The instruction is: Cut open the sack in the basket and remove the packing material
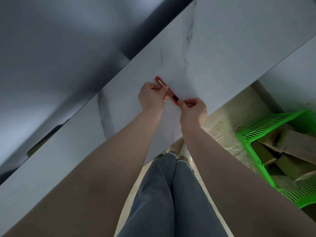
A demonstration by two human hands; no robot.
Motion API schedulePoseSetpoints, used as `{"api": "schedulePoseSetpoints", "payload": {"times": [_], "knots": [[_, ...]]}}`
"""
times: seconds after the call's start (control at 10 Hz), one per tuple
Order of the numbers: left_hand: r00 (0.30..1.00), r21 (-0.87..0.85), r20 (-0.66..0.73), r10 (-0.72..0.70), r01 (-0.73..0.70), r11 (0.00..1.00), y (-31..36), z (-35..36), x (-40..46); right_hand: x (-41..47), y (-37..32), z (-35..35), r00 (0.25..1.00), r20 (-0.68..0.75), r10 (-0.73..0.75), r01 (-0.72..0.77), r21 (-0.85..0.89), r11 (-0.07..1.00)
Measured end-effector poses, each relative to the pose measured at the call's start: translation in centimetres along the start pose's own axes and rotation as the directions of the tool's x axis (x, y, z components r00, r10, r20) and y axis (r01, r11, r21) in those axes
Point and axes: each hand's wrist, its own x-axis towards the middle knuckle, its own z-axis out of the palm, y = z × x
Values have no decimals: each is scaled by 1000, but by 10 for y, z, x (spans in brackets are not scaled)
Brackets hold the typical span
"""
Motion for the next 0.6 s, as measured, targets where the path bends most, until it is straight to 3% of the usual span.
{"api": "schedulePoseSetpoints", "payload": {"times": [0.6], "knots": [[1000, -39, 23, 14, -13, 999, -2, -10, -7, 0, 4, -6, 999, 50, -13, 7, 124, 992]]}}
